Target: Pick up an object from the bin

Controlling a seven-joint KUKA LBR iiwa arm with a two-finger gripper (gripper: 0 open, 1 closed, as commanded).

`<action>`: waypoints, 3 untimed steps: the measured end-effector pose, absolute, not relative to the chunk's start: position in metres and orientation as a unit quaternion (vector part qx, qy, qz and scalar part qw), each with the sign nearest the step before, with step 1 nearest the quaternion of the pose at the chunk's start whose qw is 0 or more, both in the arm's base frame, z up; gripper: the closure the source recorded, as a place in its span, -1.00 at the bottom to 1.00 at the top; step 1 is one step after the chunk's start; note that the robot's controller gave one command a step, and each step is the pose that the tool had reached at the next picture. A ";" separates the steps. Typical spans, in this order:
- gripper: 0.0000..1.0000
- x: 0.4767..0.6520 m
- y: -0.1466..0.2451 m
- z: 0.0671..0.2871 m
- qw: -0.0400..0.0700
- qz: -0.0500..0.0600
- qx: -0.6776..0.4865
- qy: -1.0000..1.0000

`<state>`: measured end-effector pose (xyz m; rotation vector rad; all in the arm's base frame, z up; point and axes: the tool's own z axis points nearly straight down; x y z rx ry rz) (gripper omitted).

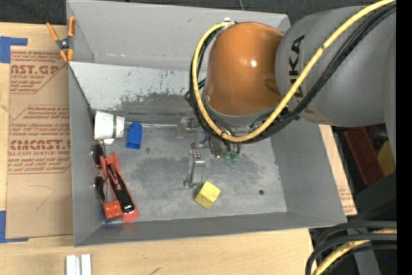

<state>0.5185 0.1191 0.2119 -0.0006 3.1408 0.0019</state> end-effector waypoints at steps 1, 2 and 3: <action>-1.00 0.511 0.082 0.151 0.001 0.001 -0.050 0.999; -1.00 0.518 0.015 0.149 0.000 0.001 -0.159 0.987; -1.00 0.495 0.018 0.109 0.002 0.001 -0.066 0.998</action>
Offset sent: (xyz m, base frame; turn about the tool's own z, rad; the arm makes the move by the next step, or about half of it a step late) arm 0.0009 -0.1125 -0.0597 -0.3185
